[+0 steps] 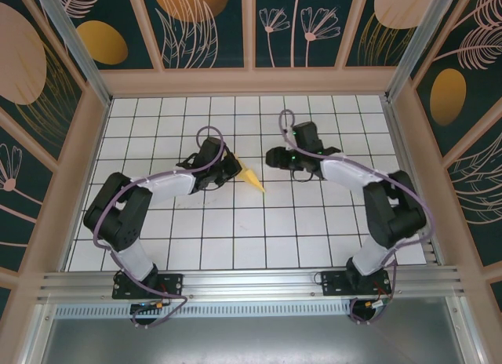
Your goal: Fold a paper plane with a square sheet of paper (pick it up from the middle)
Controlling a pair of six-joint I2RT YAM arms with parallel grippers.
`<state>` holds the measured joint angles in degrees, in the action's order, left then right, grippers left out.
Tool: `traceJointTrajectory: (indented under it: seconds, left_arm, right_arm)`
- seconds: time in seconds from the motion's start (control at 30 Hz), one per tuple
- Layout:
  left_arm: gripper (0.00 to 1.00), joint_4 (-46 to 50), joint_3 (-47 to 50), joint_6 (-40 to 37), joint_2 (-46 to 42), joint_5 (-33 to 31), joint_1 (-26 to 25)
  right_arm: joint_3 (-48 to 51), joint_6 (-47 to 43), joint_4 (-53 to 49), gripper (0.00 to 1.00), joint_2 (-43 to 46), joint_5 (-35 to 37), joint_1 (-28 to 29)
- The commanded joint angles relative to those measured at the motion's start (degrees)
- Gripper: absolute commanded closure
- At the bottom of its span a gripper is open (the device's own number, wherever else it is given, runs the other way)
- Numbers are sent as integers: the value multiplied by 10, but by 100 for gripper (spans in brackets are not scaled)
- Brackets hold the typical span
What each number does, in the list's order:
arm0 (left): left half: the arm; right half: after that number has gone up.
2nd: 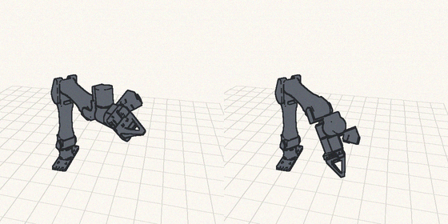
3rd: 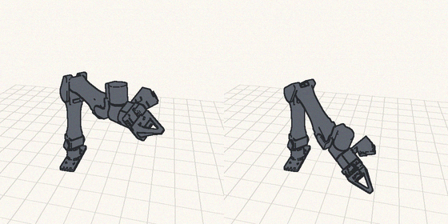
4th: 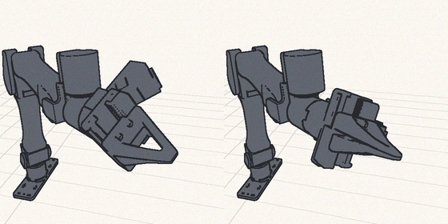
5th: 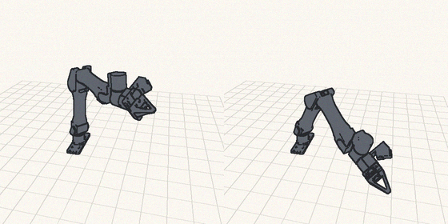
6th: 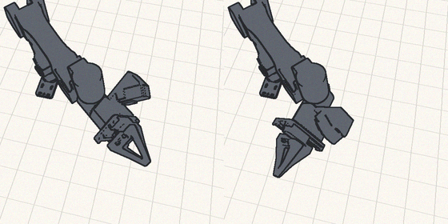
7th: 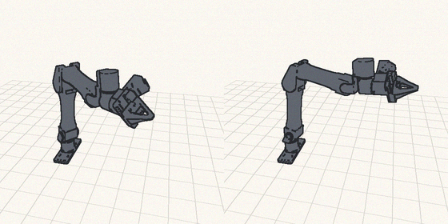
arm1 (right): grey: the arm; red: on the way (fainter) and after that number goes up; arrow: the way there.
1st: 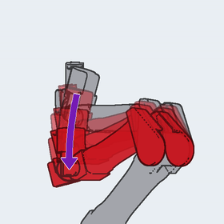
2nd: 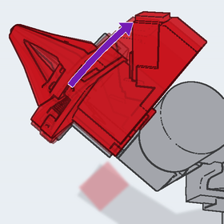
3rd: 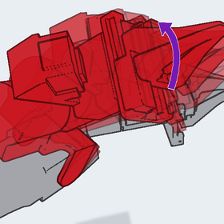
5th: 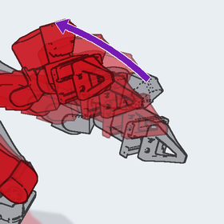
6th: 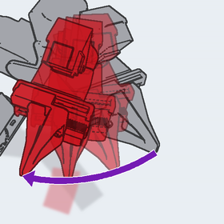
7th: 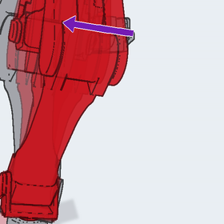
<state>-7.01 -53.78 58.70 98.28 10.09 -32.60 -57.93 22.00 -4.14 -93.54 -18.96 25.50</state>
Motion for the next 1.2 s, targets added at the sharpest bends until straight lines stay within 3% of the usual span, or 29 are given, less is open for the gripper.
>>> traceJointTrajectory:
  seconds: [0.0,0.13,0.33,0.67,0.93,1.17]
  left_arm:
    - [100,-58,-15,-50,-16,48,-4]
    - [100,-134,-17,-78,9,129,-4]
    - [100,-216,-41,-65,63,215,-3]
    - [100,-195,-48,-101,132,214,-3]
    - [100,-155,-38,-131,152,190,-2]
    - [100,-129,-31,-148,150,157,-2]
  right_arm:
    - [46,48,55,49,57,50,-37]
    - [93,65,93,42,100,3,-80]
    - [108,67,94,40,98,-17,-86]
    - [126,50,108,45,77,-52,-72]
    - [78,22,80,59,-5,-62,-26]
    - [25,-2,48,62,-65,-62,-2]
